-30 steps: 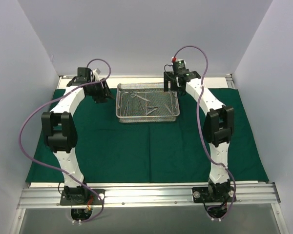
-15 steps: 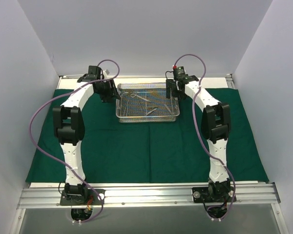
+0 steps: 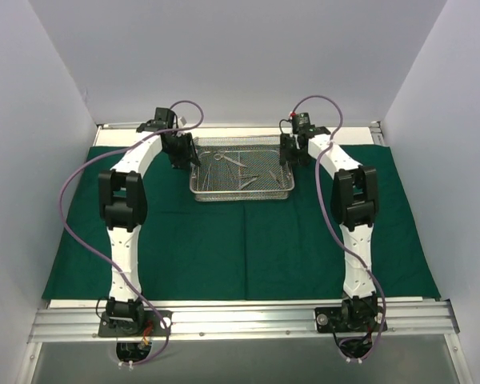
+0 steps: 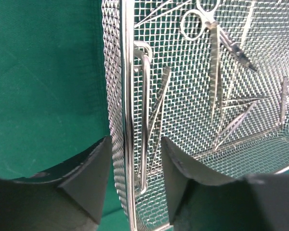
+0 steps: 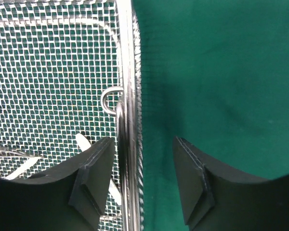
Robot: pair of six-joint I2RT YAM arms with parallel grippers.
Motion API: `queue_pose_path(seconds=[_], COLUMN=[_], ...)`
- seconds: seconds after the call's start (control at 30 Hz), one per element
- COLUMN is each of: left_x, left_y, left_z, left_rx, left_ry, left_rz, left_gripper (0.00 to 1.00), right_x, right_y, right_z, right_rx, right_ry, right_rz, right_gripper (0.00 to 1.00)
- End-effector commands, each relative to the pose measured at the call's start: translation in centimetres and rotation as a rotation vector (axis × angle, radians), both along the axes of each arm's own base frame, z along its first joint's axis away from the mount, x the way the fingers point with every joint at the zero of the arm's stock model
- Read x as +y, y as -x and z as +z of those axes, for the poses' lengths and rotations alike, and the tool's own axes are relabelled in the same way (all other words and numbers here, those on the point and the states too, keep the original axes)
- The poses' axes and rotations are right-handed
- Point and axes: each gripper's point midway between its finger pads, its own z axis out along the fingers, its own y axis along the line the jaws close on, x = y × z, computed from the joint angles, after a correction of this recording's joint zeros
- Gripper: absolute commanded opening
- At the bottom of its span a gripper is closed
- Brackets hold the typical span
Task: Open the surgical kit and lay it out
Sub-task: Pick up the container from the surgical kit.
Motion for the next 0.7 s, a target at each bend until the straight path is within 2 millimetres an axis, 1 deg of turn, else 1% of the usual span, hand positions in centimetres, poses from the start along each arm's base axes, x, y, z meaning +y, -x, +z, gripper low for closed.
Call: queue_pose_path(seconds=[0.0,0.03,0.07,0.1,0.13,0.17,0.2,0.23,0.3,0.33,0.4,0.43,0.47,0.5,0.53,0.57,0.6,0.63,0.67], left_x=[-0.5,-0.7,-0.9,-1.0,-1.0,-1.1,-1.2,-1.3,-1.4,-1.4,-1.5,-1.5,-1.5,-1.5,-1.3,-1.0,-0.8,0.1,0.6], left_y=[-0.6,-0.9,-0.9,-0.8,-0.9,-1.1,-1.2,-1.5,-1.5,-1.7,-2.1,-2.2,-2.4,-2.6,-2.7,-2.6,-2.5,-2.5,-2.3], left_z=[0.8,1.1,0.8,0.7,0.8,1.0,1.1,1.5,2.0,2.3,3.8,4.3,5.4,6.6,7.4,9.0,9.7,11.2,11.5], left_rx=[-0.015,-0.022,-0.014,-0.005,-0.008,-0.012,-0.016,-0.027,-0.031,-0.036,-0.067,-0.077,-0.100,-0.124,-0.140,-0.172,-0.185,-0.217,-0.218], left_ry=[-0.004,0.000,0.012,0.011,0.010,0.015,0.017,0.021,0.027,0.029,0.035,0.034,0.036,0.040,0.035,0.032,0.022,-0.005,-0.021], left_rz=[-0.021,-0.023,-0.032,-0.035,-0.036,-0.037,-0.041,-0.044,-0.049,-0.050,-0.049,-0.046,-0.044,-0.041,-0.033,-0.026,-0.020,0.001,0.008], left_gripper=[0.53,0.44,0.37,0.31,0.24,0.16,0.13,0.09,0.05,0.03,0.02,0.02,0.02,0.02,0.02,0.02,0.02,0.02,0.02], right_x=[1.1,1.1,1.2,1.3,1.3,1.4,1.6,1.6,1.6,1.8,2.1,2.4,2.5,3.0,3.2,3.7,4.4,4.9,5.4], right_y=[-0.2,-0.3,-0.3,-0.4,-0.5,-0.5,-0.7,-0.8,-1.1,-1.5,-1.7,-2.1,-2.2,-2.3,-2.5,-2.7,-2.6,-2.5,-2.4], right_z=[0.2,0.2,0.1,0.2,0.2,0.3,0.6,0.7,1.3,2.0,3.1,4.1,5.3,6.0,7.1,8.9,9.7,10.3,11.3], right_rx=[-0.002,-0.003,0.000,-0.003,-0.002,-0.004,-0.012,-0.015,-0.028,-0.045,-0.068,-0.091,-0.111,-0.129,-0.152,-0.187,-0.200,-0.205,-0.220], right_ry=[-0.031,-0.033,-0.039,-0.040,-0.042,-0.045,-0.053,-0.055,-0.058,-0.058,-0.056,-0.060,-0.059,-0.060,-0.062,-0.073,-0.087,-0.111,-0.130], right_rz=[0.015,0.017,0.019,0.019,0.021,0.023,0.025,0.024,0.017,0.014,0.017,0.017,0.012,0.016,0.016,0.023,0.034,0.036,0.040], right_gripper=[0.50,0.49,0.46,0.37,0.31,0.20,0.15,0.05,0.01,0.00,0.00,0.00,0.00,0.00,0.00,0.00,0.00,0.00,0.00])
